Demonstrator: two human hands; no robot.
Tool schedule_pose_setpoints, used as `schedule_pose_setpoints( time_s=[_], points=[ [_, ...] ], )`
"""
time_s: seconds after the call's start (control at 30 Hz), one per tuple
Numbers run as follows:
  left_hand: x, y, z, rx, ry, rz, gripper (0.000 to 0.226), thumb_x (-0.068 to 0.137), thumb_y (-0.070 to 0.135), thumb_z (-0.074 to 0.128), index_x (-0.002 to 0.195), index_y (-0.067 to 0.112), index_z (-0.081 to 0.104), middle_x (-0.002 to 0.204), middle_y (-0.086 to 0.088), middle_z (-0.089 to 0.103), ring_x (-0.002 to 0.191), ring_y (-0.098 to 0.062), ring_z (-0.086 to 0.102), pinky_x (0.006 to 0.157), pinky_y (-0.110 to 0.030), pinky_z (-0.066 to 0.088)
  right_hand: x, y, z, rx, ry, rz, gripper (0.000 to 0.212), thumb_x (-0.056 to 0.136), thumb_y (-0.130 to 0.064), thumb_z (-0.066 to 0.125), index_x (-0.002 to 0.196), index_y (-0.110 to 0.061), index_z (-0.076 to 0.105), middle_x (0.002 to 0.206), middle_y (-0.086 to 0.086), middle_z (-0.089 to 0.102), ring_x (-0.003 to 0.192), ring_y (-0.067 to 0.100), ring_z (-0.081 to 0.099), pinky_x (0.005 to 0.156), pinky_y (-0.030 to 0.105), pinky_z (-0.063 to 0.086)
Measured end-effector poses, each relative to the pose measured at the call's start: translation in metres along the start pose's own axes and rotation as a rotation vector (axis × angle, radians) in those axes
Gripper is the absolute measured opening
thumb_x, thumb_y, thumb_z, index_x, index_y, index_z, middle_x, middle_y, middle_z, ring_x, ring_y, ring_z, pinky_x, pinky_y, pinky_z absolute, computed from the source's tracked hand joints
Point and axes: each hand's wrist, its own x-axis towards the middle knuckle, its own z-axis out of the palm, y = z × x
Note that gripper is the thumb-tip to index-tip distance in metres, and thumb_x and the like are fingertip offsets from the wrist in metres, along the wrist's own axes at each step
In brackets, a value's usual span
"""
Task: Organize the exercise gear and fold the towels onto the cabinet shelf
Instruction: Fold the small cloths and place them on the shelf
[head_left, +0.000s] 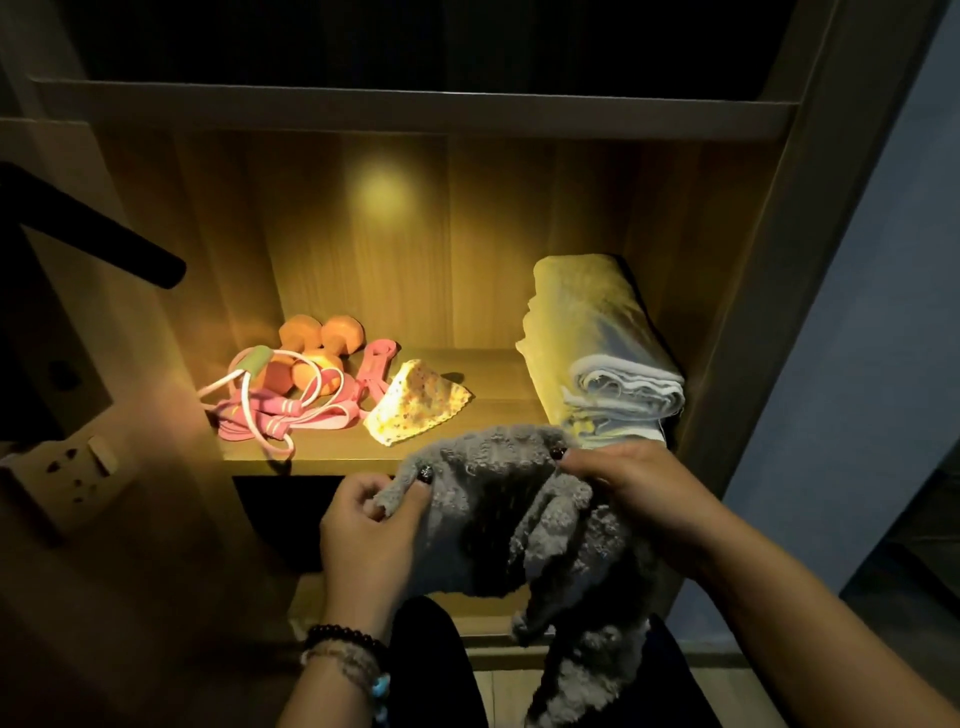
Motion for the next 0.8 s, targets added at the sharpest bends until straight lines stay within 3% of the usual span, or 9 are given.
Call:
schedule_pose_setpoints(
  time_s=[0.1,0.2,0.33,0.47,0.53,0.6,0.7,0.8],
  points=[
    [-0.026,-0.003,0.006,-0.185,-0.083,-0.027,0.024,0.082,0.005,0.071,0.097,0.021,0.06,0.085,0.0,0.072,0.079,-0.016,0.07,0.058,-0.025,0.054,-0.008,-0.006,0.013,0.122,-0.063,0.073,0.033,0.08,-0.026,0.071,0.092,0.004,0.073,0.093,0.022,0.072,0.091,0.037,0.069,0.08,0.036,0.051],
    [-0.044,-0.005,0.006,-0.311,-0.126,-0.011,0.049,0.085,-0.002,0.066,0.111,0.038,0.056,0.093,0.001,0.073,0.084,-0.012,0.072,0.063,-0.024,0.057,-0.014,-0.005,0.027,0.214,-0.121,0.115,0.029,0.082,-0.023,0.069,0.09,0.005,0.072,0.093,0.023,0.072,0.083,0.034,0.069,0.068,0.03,0.054],
    [-0.048,-0.008,0.0,-0.218,-0.102,0.137,0.046,0.086,-0.006,0.062,0.092,0.04,0.065,0.092,0.006,0.072,0.084,-0.018,0.071,0.066,-0.034,0.059,-0.019,0.001,0.041,0.275,-0.175,0.13,0.02,0.085,-0.016,0.064,0.08,0.0,0.075,0.085,0.023,0.072,0.07,0.027,0.067,0.059,0.026,0.052],
    [-0.049,-0.008,-0.005,-0.108,-0.184,0.205,0.039,0.085,-0.002,0.065,0.089,0.036,0.075,0.095,0.014,0.073,0.091,-0.003,0.067,0.075,-0.019,0.054,-0.022,0.01,0.053,0.182,-0.245,0.072,0.017,0.085,-0.004,0.061,0.079,-0.008,0.075,0.081,0.015,0.073,0.07,0.02,0.067,0.06,0.022,0.052],
    [-0.051,-0.008,-0.007,-0.227,-0.289,0.138,0.029,0.084,0.009,0.068,0.098,0.033,0.075,0.104,0.007,0.073,0.101,-0.01,0.067,0.08,-0.026,0.055,-0.023,0.014,0.057,0.139,-0.207,0.011,0.022,0.084,0.002,0.06,0.081,-0.012,0.076,0.083,0.014,0.073,0.07,0.022,0.064,0.063,0.023,0.049],
    [-0.053,-0.007,-0.009,-0.326,-0.391,0.1,0.03,0.075,0.02,0.071,0.105,0.024,0.075,0.111,0.004,0.072,0.103,-0.012,0.067,0.078,-0.024,0.054,-0.024,0.02,0.059,0.085,-0.132,-0.061,0.022,0.083,0.001,0.063,0.077,-0.016,0.076,0.069,0.017,0.063,0.061,0.023,0.05,0.061,0.03,0.039],
    [-0.055,-0.006,-0.005,-0.193,-0.36,0.208,0.032,0.078,0.002,0.075,0.101,0.023,0.073,0.106,0.011,0.072,0.095,-0.005,0.068,0.07,-0.013,0.052,-0.021,0.03,0.056,0.044,-0.035,-0.166,0.017,0.082,0.0,0.067,0.077,-0.014,0.074,0.045,-0.002,0.041,0.044,0.009,0.032,0.055,0.027,0.029],
    [-0.054,-0.005,-0.001,-0.047,-0.291,0.254,0.029,0.082,-0.001,0.069,0.085,0.026,0.075,0.092,0.014,0.073,0.086,0.0,0.067,0.065,-0.008,0.049,-0.019,0.036,0.053,-0.015,0.021,-0.258,0.017,0.081,-0.001,0.069,0.082,-0.017,0.075,0.041,-0.008,0.037,0.043,0.007,0.029,0.057,0.028,0.033]
  ],
)
